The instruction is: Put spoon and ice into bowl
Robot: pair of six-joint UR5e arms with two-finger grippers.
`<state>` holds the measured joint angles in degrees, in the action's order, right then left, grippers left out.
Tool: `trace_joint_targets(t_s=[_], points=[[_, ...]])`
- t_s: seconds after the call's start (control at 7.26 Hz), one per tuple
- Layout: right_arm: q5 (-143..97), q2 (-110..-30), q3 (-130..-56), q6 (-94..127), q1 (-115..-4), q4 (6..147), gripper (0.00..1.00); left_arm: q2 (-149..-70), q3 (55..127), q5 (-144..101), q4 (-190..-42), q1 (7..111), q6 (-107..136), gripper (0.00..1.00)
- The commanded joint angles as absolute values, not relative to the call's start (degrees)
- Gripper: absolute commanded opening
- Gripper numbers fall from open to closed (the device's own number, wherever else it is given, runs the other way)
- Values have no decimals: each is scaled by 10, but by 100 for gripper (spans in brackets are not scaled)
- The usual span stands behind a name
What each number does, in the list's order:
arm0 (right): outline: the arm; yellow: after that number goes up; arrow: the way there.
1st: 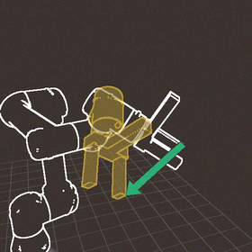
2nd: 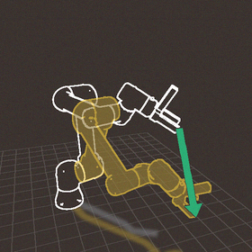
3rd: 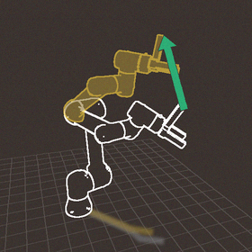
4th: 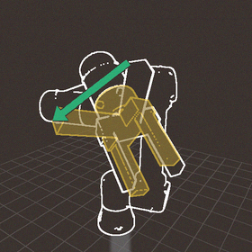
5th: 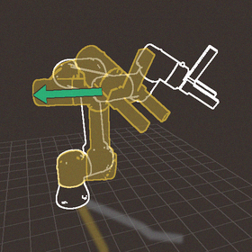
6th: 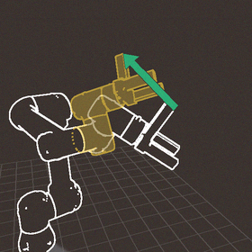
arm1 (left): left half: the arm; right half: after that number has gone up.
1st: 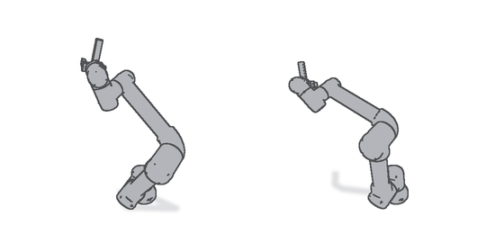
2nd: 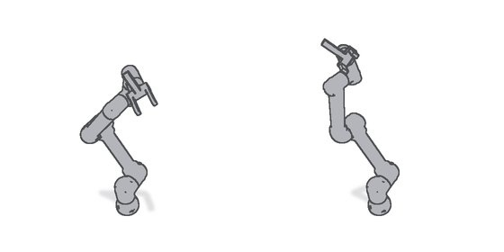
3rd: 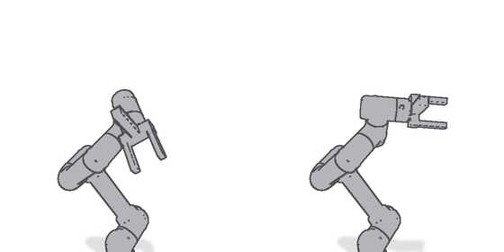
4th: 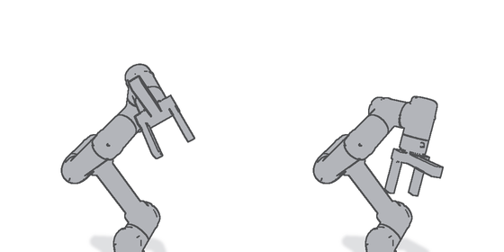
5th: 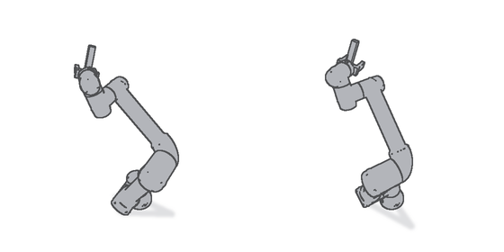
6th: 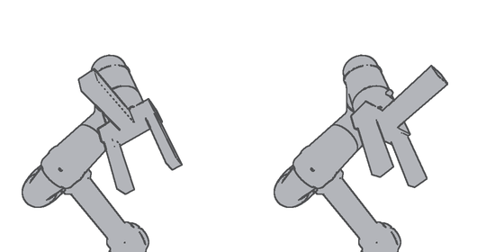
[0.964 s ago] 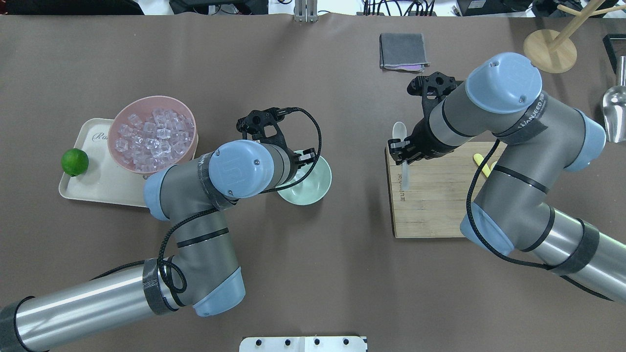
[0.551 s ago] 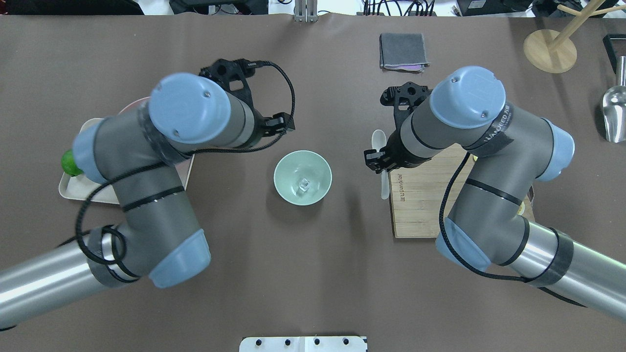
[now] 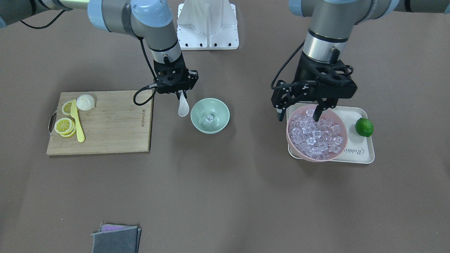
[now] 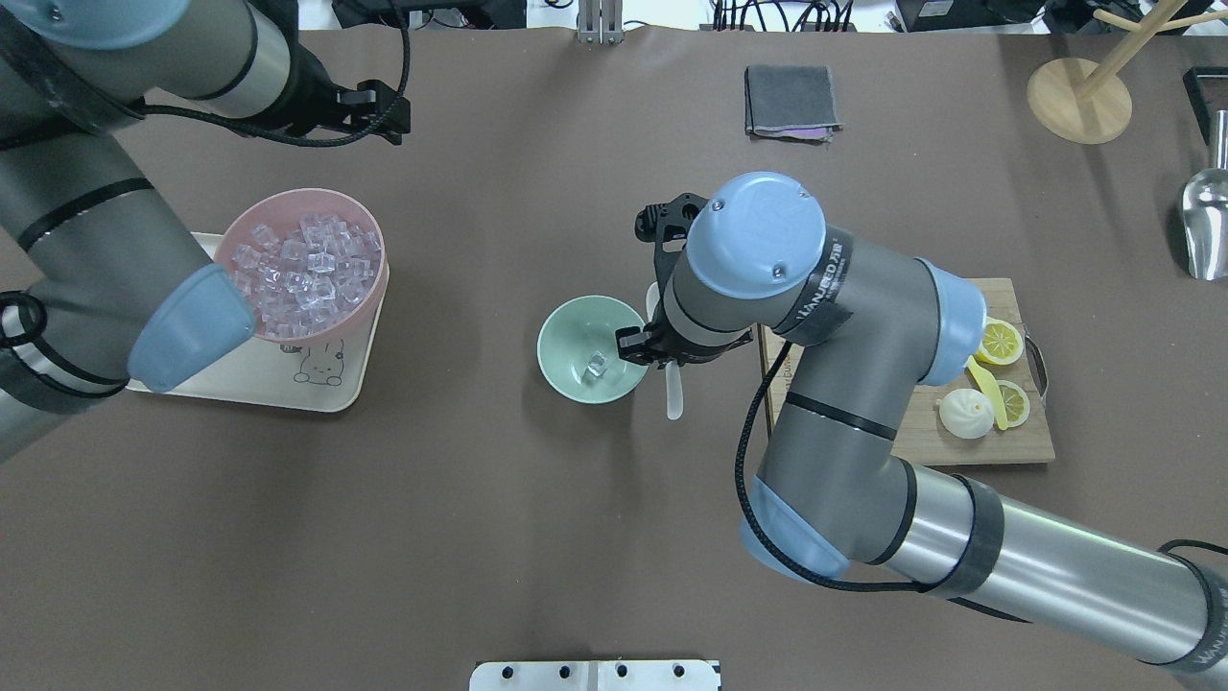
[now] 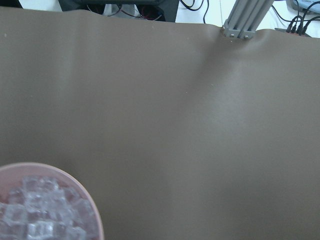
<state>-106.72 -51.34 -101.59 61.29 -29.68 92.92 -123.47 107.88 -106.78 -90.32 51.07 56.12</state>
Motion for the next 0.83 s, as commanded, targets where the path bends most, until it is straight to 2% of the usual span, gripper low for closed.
trace_joint_targets(t_s=[0.0, 0.41, 0.55, 0.69], points=[[-1057, -466, -964, 633, -279, 928, 0, -1219, 1076, -1076, -925, 530, 541, 98], [-1056, -427, -927, 647, -267, 925, 0, -1217, 1075, -1077, -925, 539, 538, 98], [-1056, -414, -913, 649, -268, 925, 19, -1216, 1071, -1098, -925, 551, 537, 98], [-1052, -412, -913, 649, -269, 924, 98, -1200, 1073, -1107, -927, 560, 534, 98]])
